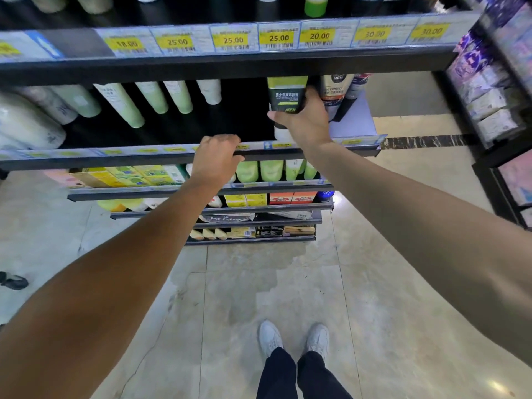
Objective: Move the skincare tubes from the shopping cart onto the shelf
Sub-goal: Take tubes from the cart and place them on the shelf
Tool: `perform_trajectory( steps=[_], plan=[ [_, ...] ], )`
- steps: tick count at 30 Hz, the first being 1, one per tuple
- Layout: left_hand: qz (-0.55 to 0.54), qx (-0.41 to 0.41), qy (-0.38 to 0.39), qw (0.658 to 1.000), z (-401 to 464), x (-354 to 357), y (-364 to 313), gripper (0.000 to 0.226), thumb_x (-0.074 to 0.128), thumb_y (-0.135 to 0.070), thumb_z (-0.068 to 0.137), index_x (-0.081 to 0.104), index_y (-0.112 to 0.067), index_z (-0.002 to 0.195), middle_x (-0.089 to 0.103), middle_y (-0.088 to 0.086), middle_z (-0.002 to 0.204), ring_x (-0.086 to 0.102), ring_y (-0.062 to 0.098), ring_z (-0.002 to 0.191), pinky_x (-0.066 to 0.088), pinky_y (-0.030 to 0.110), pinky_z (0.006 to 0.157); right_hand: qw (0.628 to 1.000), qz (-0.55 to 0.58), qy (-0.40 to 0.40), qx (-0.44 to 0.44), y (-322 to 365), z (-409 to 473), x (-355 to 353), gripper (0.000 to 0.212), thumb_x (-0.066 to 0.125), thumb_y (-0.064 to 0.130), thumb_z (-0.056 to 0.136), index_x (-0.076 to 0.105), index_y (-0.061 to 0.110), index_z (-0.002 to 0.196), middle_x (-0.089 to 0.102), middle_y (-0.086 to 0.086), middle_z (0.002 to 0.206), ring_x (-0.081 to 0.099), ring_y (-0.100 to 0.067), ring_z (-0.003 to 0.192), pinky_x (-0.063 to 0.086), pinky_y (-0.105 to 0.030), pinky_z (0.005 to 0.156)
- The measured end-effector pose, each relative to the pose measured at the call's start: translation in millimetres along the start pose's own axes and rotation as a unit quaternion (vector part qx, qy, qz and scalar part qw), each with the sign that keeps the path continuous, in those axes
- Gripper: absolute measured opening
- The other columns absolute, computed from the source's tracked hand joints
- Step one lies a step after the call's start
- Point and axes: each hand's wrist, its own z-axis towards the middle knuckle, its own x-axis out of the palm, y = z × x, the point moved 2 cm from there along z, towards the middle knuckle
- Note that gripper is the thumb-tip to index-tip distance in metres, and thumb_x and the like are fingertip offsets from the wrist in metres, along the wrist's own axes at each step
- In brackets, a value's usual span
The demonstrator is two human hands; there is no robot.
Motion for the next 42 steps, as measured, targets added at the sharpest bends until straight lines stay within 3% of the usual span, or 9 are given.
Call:
perform_trajectory(
  steps=[6, 16, 23, 26, 29, 33, 35, 37, 42],
  plan=[
    [-0.018, -0.017, -0.006, 1.0, 0, 3, 0, 0.029, 0.075, -0.025, 0.09, 0.067, -0.007, 0.112, 0.072, 0.011, 0.11, 0.065, 0.034, 0.103, 0.04, 0.041, 0.101, 0.998, -0.061, -0.02, -0.013, -6, 13, 11, 0.072, 0.093, 0.028, 0.072, 0.055, 0.012, 0.131, 0.07, 0.0, 0.117, 0.065, -0.017, 0.106, 0.053, -0.029, 0.095],
    [-0.018, -0.02, 0.006, 1.0, 2, 3, 1, 0.024, 0.075, -0.026, 0.09, 0.065, -0.008, 0.102, 0.071, 0.009, 0.099, 0.065, 0.033, 0.094, 0.042, 0.041, 0.098, 0.993, -0.118, 0.014, 0.01, -10, 15, 19, 0.068, 0.091, 0.02, 0.076, 0.052, 0.011, 0.132, 0.066, 0.001, 0.118, 0.06, -0.016, 0.108, 0.046, -0.024, 0.091],
    [-0.022, -0.024, 0.055, 0.998, -1, -11, -5, 0.039, 0.073, -0.031, 0.091, 0.065, -0.007, 0.121, 0.07, 0.012, 0.114, 0.063, 0.033, 0.109, 0.048, 0.044, 0.102, 0.991, -0.125, 0.035, 0.039, -8, 5, 7, 0.068, 0.091, 0.021, 0.077, 0.05, 0.01, 0.131, 0.065, -0.004, 0.127, 0.059, -0.02, 0.117, 0.045, -0.027, 0.096],
    [-0.029, -0.032, 0.061, 0.997, -14, -22, -10, 0.051, 0.069, -0.03, 0.095, 0.055, -0.005, 0.137, 0.062, 0.015, 0.131, 0.055, 0.031, 0.125, 0.032, 0.043, 0.12, 0.988, -0.136, 0.046, 0.051, -5, 0, -2, 0.061, 0.091, 0.025, 0.077, 0.056, 0.012, 0.126, 0.068, -0.003, 0.122, 0.061, -0.021, 0.11, 0.049, -0.032, 0.098],
    [-0.049, -0.056, 0.055, 0.996, -41, -39, -18, 0.06, 0.062, -0.028, 0.1, 0.04, -0.006, 0.151, 0.046, 0.015, 0.15, 0.037, 0.03, 0.144, 0.024, 0.04, 0.124, 0.987, -0.119, 0.056, 0.088, -3, -6, -12, 0.057, 0.092, 0.029, 0.074, 0.058, 0.016, 0.119, 0.071, -0.001, 0.119, 0.065, -0.025, 0.115, 0.051, -0.044, 0.105],
    [-0.073, -0.122, 0.038, 0.989, -90, -60, -31, 0.066, 0.061, -0.038, 0.1, 0.035, -0.011, 0.155, 0.044, 0.011, 0.153, 0.036, 0.028, 0.144, 0.034, 0.043, 0.119, 0.986, -0.09, 0.069, 0.121, 15, -55, -34, 0.071, 0.082, 0.03, 0.087, 0.047, 0.01, 0.146, 0.063, -0.009, 0.132, 0.059, -0.026, 0.123, 0.05, -0.036, 0.101],
    [-0.083, -0.161, 0.026, 0.983, -121, -74, -39, 0.064, 0.059, -0.042, 0.1, 0.039, -0.013, 0.153, 0.048, 0.01, 0.15, 0.042, 0.029, 0.141, 0.037, 0.046, 0.116, 0.981, -0.147, 0.106, 0.073, 21, -97, -44, 0.059, 0.073, 0.032, 0.094, 0.049, 0.01, 0.144, 0.065, -0.004, 0.117, 0.063, -0.021, 0.104, 0.049, -0.032, 0.081],
    [-0.1, -0.209, 0.003, 0.973, -157, -91, -51, 0.059, 0.057, -0.043, 0.101, 0.044, -0.013, 0.15, 0.052, 0.01, 0.146, 0.046, 0.03, 0.137, 0.038, 0.046, 0.115, 0.961, -0.214, 0.176, 0.002, 28, -137, -46, 0.049, 0.065, 0.037, 0.099, 0.053, 0.014, 0.141, 0.066, 0.0, 0.122, 0.064, -0.018, 0.096, 0.048, -0.032, 0.079],
    [-0.134, -0.333, -0.069, 0.931, -253, -114, -81, 0.043, 0.051, -0.037, 0.102, 0.062, -0.012, 0.134, 0.067, 0.013, 0.12, 0.063, 0.035, 0.11, 0.05, 0.04, 0.093, 0.86, -0.332, 0.37, -0.111, 25, -228, -35, 0.044, 0.055, 0.045, 0.102, 0.054, 0.026, 0.142, 0.057, 0.003, 0.139, 0.056, -0.021, 0.127, 0.045, -0.032, 0.096]
  ],
)
